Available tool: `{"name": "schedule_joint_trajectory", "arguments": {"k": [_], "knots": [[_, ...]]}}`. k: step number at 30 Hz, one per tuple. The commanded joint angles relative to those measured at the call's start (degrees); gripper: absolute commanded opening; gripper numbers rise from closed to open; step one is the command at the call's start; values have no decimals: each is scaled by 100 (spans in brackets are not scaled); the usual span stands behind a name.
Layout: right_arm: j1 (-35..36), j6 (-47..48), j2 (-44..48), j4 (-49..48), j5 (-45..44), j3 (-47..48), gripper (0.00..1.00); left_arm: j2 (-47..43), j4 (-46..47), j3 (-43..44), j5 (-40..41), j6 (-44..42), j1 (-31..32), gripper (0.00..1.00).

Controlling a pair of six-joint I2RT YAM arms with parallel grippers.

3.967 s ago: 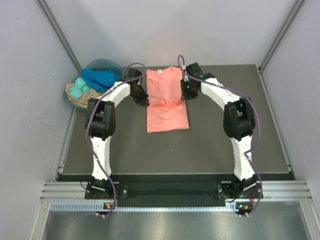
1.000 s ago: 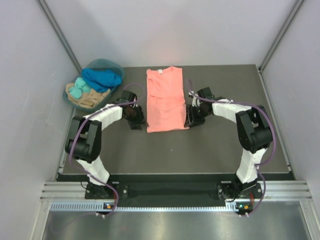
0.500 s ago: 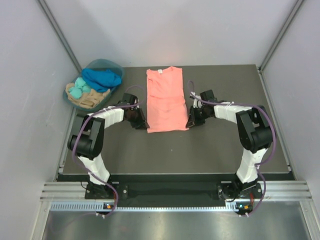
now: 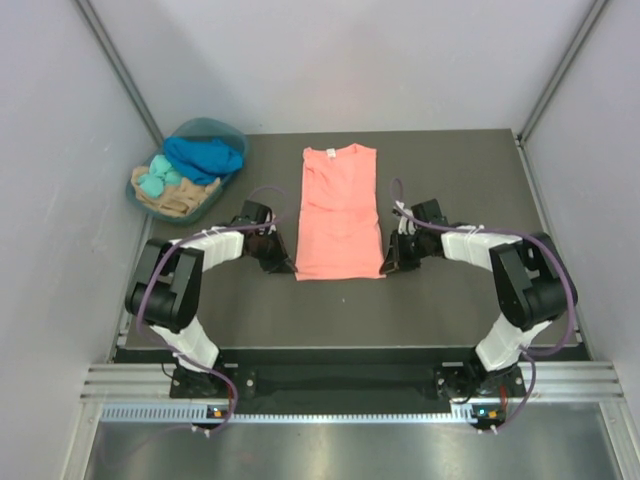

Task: Fold and stack the t-shirts
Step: Fold the tshirt

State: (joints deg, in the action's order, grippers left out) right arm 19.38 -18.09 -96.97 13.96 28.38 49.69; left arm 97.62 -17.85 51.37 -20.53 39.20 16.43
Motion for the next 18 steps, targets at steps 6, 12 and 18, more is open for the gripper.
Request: {"name": "schedule_joint_trajectory", "arguments": {"k": [6, 12, 18], "knots": [[14, -441, 828, -235, -175, -934, 13, -683, -351, -831, -187, 175, 45, 11], [5, -213, 1092, 423, -763, -463, 38, -579, -1009, 90, 276, -96, 19, 43], [-145, 348, 908, 801, -1001, 749, 38, 124, -677, 1383, 726, -703, -52, 45]]}}
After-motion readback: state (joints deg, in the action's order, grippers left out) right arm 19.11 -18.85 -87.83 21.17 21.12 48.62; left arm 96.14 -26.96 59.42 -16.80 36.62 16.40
